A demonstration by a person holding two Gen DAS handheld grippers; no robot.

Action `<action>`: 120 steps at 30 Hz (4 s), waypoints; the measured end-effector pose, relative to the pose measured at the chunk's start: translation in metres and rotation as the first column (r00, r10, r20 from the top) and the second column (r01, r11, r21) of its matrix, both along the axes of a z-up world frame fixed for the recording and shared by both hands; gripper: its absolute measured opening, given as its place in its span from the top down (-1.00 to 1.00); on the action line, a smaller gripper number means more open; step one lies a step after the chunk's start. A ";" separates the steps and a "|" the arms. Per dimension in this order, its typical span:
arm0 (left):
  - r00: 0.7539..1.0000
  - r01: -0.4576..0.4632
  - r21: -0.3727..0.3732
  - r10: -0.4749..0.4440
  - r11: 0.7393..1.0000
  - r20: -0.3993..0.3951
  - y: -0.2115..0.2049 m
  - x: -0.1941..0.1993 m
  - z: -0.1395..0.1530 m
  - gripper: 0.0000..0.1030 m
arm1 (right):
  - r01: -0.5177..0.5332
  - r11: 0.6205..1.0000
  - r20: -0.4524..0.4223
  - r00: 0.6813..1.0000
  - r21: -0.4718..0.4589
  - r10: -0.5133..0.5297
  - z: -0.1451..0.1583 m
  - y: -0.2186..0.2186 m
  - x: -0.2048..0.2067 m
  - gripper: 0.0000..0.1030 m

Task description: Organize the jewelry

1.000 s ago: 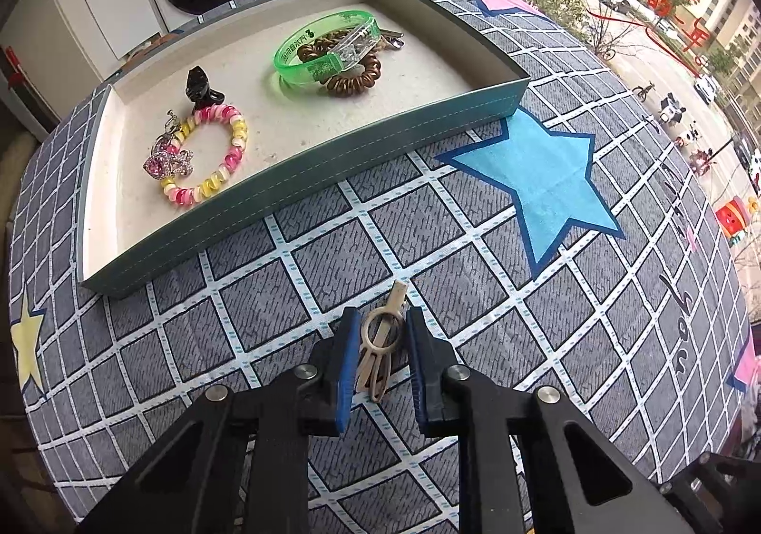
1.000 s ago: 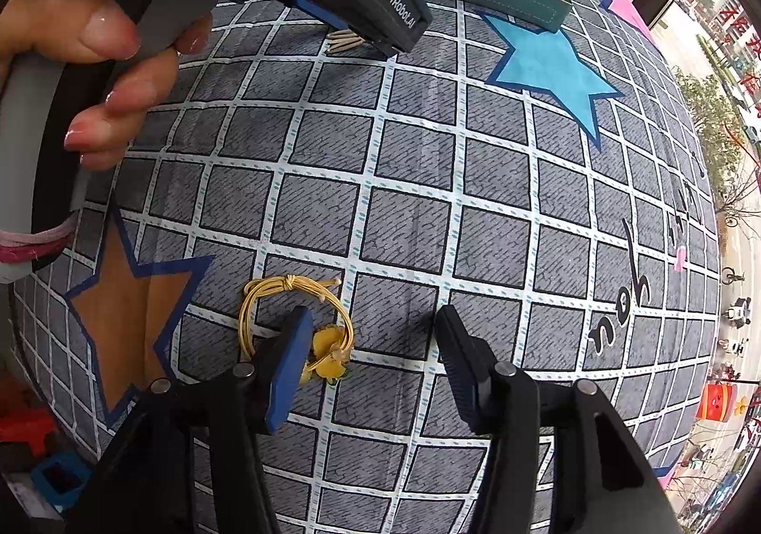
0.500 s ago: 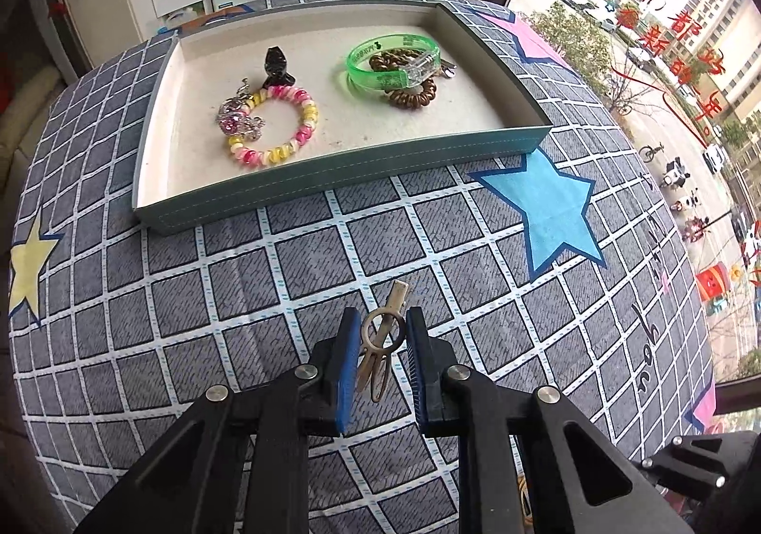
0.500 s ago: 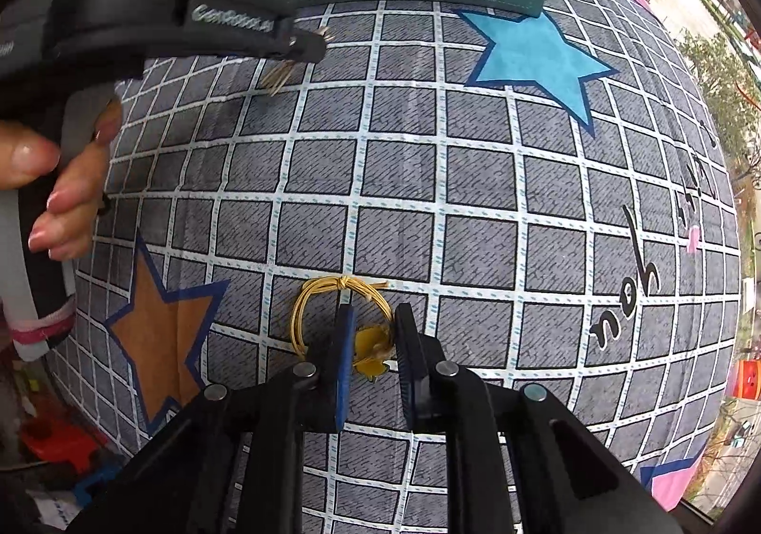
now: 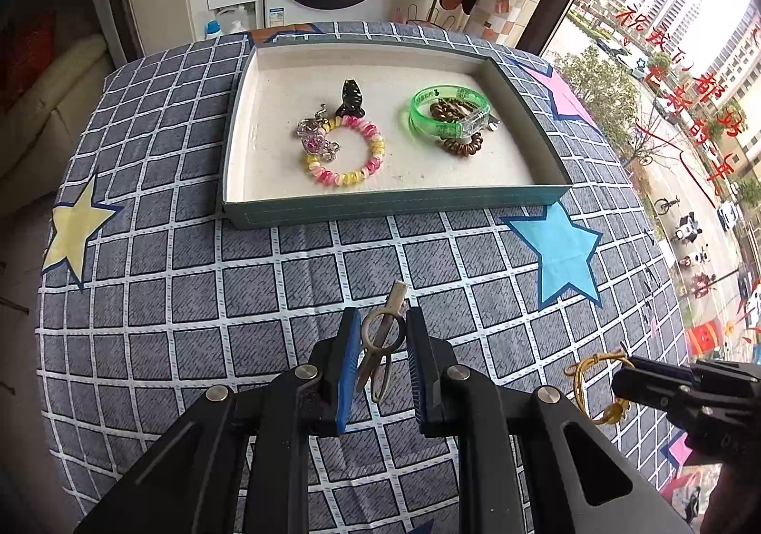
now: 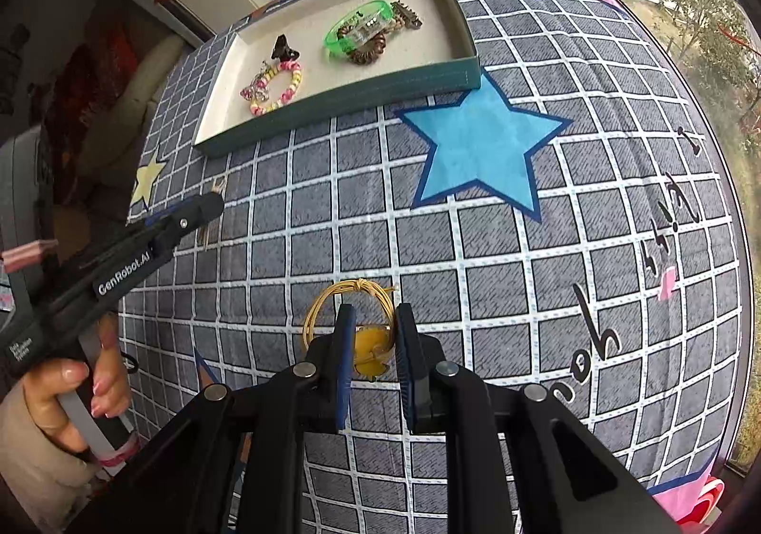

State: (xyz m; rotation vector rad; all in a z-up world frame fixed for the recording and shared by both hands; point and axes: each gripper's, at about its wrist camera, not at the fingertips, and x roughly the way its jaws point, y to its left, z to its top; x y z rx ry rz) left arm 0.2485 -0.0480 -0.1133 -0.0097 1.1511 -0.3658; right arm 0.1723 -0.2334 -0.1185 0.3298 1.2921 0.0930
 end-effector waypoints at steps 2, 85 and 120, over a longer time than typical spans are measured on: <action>1.000 -0.010 -0.005 0.010 1.000 0.008 0.001 0.003 0.005 0.39 | 0.009 1.000 0.008 1.000 0.014 -0.009 0.006 -0.022 0.012 0.65; 0.997 -0.069 0.160 0.061 0.985 0.052 -0.067 0.137 -0.041 0.38 | -0.083 0.996 0.005 0.997 -0.010 0.083 -0.032 -0.066 0.219 0.04; 0.988 -0.114 0.175 0.093 0.978 0.123 -0.057 0.129 -0.012 -1.00 | 0.010 0.992 0.057 0.998 0.127 -0.017 0.007 -0.081 0.209 -0.29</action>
